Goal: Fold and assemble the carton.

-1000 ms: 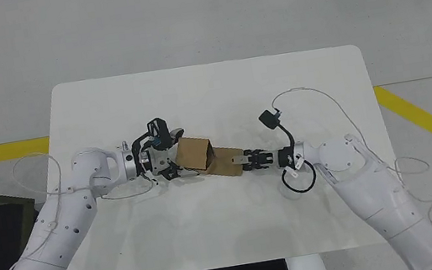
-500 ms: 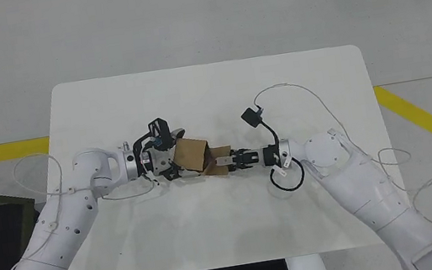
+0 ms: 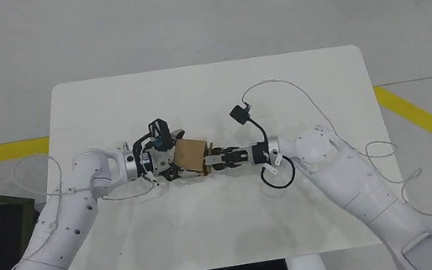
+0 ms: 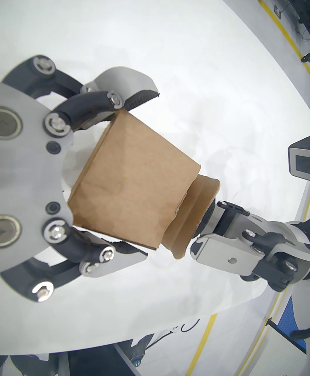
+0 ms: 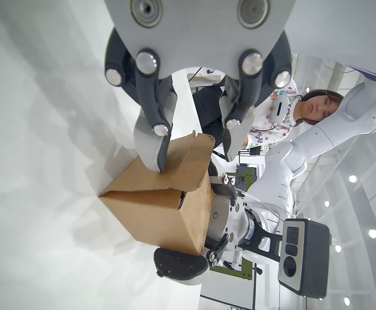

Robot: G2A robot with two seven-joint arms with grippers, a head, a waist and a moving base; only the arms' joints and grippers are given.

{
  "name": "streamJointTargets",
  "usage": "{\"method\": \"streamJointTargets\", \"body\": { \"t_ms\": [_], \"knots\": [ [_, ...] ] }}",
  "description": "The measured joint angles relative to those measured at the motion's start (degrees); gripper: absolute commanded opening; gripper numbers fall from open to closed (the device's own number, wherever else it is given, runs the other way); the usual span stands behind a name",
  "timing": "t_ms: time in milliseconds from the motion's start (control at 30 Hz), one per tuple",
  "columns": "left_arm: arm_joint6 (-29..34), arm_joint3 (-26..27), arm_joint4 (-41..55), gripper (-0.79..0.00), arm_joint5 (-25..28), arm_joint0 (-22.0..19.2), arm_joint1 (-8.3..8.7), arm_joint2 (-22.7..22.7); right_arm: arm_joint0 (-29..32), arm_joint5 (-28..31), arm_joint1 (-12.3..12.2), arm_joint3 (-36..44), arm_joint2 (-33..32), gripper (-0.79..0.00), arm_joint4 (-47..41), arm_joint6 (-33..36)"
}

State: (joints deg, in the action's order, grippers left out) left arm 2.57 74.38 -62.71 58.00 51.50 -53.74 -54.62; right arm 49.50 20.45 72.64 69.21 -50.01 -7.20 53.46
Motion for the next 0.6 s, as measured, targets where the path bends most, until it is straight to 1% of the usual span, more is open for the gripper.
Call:
{"method": "streamJointTargets", "body": {
  "t_ms": [367, 467, 600],
  "knots": [
    [0.3, 0.2, 0.3, 0.000, 0.0, 0.2, 0.09, 0.0, 0.1, 2.3, 0.6, -1.7, 0.5, -0.533, -2.5, -0.5],
    [0.4, 0.1, 0.3, 0.000, 0.0, 0.2, 0.10, -0.1, 0.0, 2.4, 0.7, -2.2, 0.6, -0.576, -2.6, -0.4],
    [0.5, 0.1, 0.4, 0.000, 0.0, 0.2, 0.11, -0.1, -0.3, 2.1, 0.8, -2.8, 0.8, -0.594, -2.2, -0.1]
  ]
}}
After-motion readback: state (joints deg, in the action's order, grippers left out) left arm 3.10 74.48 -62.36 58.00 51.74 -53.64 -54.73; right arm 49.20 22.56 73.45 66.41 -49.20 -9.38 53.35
